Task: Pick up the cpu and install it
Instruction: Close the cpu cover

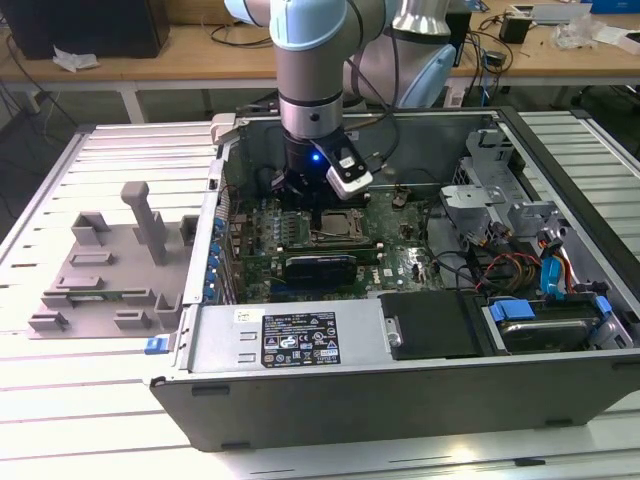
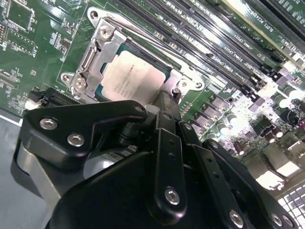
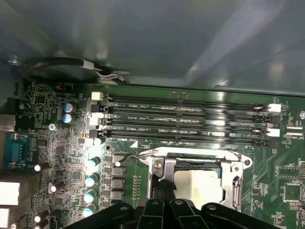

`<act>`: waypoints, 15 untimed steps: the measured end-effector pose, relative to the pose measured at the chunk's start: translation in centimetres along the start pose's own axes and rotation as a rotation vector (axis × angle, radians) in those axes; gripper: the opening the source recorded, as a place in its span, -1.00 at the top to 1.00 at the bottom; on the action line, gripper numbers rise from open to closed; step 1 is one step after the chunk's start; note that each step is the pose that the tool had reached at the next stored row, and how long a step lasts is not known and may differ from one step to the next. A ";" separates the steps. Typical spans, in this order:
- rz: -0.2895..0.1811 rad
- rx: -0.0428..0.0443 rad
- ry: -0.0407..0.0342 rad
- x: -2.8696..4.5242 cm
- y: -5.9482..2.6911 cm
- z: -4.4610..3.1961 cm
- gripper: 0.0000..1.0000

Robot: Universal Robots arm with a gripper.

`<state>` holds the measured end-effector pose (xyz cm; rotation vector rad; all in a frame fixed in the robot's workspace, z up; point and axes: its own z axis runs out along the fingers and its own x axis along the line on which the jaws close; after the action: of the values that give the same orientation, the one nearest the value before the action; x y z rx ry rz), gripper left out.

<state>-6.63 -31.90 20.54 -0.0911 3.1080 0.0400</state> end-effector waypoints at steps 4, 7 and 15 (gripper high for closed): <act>-0.043 -0.0011 0.0013 0.02 0.01 0.18 0.79; -0.074 -0.0022 0.0020 -0.10 0.01 0.21 0.79; -0.108 -0.0038 0.0033 -0.65 -0.02 0.26 0.79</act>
<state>-5.97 -31.88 20.30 -0.2595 3.1006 0.0431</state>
